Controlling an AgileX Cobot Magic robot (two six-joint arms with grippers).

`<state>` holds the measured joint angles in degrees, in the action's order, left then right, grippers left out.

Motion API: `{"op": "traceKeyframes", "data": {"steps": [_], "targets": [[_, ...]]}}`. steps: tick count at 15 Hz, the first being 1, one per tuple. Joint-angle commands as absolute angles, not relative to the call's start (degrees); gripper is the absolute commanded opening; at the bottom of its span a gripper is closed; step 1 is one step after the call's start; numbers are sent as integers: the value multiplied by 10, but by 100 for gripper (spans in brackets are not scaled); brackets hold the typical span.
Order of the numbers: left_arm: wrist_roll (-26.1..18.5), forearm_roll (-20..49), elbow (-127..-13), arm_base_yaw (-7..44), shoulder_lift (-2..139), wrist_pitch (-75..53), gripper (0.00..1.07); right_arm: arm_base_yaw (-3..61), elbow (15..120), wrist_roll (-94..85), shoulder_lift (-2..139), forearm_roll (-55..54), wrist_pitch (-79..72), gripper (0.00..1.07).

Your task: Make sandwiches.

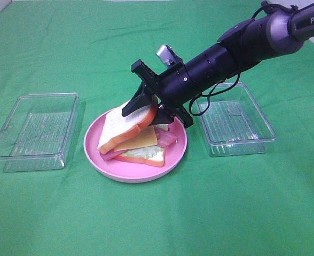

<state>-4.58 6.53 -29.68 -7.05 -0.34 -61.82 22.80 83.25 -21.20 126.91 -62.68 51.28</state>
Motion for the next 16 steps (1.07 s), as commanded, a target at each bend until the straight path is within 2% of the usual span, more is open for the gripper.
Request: {"op": "traceKeyframes", "data": {"steps": [1, 5, 9, 10, 13, 16], "targets": [[-42, 66, -296, -72, -14, -618, 98, 228, 836, -208, 1269, -614, 536, 66], [-42, 66, -296, -72, -14, -618, 98, 228, 836, -184, 1240, -553, 529, 69], [-42, 66, -296, -72, -14, -618, 98, 228, 836, -41, 1186, -334, 527, 69], [-42, 66, -296, -72, -14, -618, 98, 228, 836, 18, 1156, -259, 527, 73], [-42, 66, -296, -72, -14, -618, 98, 228, 836, 77, 1098, -125, 539, 86], [-42, 66, -296, -72, -14, -618, 98, 217, 836, 109, 1052, -25, 557, 86]]}}
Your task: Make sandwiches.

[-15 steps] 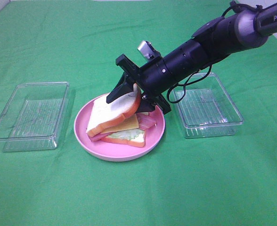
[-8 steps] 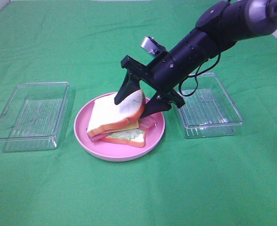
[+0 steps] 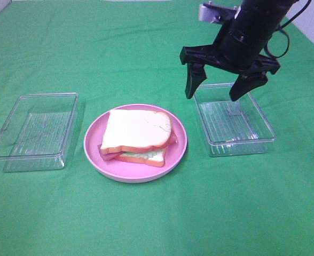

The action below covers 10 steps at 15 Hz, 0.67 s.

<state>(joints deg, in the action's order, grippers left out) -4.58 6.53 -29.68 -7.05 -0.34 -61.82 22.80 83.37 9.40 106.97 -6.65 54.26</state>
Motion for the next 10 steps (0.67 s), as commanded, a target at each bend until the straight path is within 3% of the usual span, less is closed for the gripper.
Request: {"op": "traceKeyframes", "data": {"steps": [1, 5, 10], "targets": [[-42, 66, -296, -72, -14, -618, 98, 210, 836, 109, 1049, -23, 566, 86], [-42, 66, -296, -72, -14, -618, 98, 93, 836, 87, 1043, -6, 607, 86], [-42, 66, -296, -72, -14, -618, 98, 80, 833, 55, 1036, 30, 677, 86]]}}
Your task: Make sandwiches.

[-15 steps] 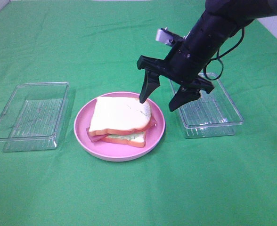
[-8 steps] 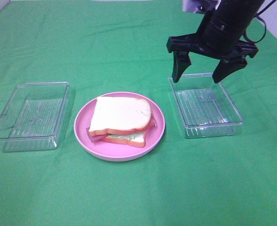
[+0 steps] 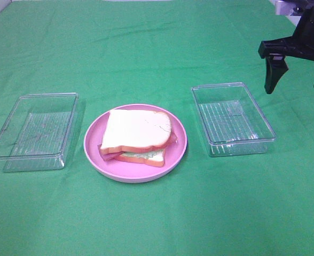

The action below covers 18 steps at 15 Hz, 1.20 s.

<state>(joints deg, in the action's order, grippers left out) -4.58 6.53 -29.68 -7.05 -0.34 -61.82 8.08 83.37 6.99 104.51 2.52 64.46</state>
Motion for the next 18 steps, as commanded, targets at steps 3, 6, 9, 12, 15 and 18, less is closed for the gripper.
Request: {"op": "traceKeyframes", "data": {"steps": [3, 6, 9, 12, 15, 18], "targets": [[-42, 66, -296, -72, -14, -618, 98, 80, 755, 55, 961, 35, 682, 86], [-42, 66, -296, -72, -14, -618, 98, 80, 629, 56, 813, 22, 672, 86], [-42, 66, -296, -72, -14, -618, 98, 80, 480, 57, 612, 0, 652, 86], [-42, 66, -296, -72, -14, -618, 98, 80, 380, 57, 464, 0, 640, 86], [-42, 66, -296, -72, -14, -618, 98, 80, 300, 55, 290, 6, 634, 86], [-42, 66, -296, -72, -14, -618, 98, 80, 267, 42, 155, 6, 628, 86]]}}
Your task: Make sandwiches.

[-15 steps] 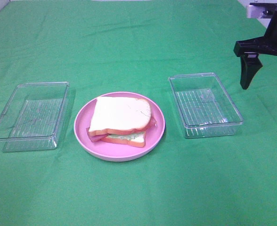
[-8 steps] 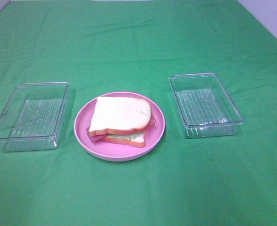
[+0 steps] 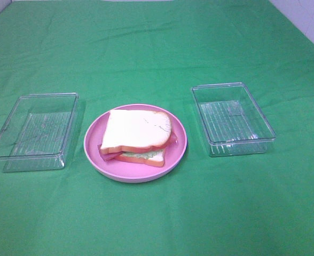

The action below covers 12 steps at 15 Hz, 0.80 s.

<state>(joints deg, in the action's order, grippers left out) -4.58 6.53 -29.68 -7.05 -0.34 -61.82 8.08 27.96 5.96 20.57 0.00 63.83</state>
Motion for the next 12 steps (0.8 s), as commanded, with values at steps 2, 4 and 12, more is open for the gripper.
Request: {"op": "traceKeyframes", "data": {"steps": [2, 4, 12], "targets": [[-42, 66, -296, -72, -14, -618, 98, 80, 261, 25, 72, 4, 632, 86], [-42, 66, -296, -72, -13, -618, 98, 80, 260, 3, 11, 3, 632, 86], [-42, 66, -296, -72, -10, -618, 98, 81, 260, -11, -17, 0, 632, 86]]}}
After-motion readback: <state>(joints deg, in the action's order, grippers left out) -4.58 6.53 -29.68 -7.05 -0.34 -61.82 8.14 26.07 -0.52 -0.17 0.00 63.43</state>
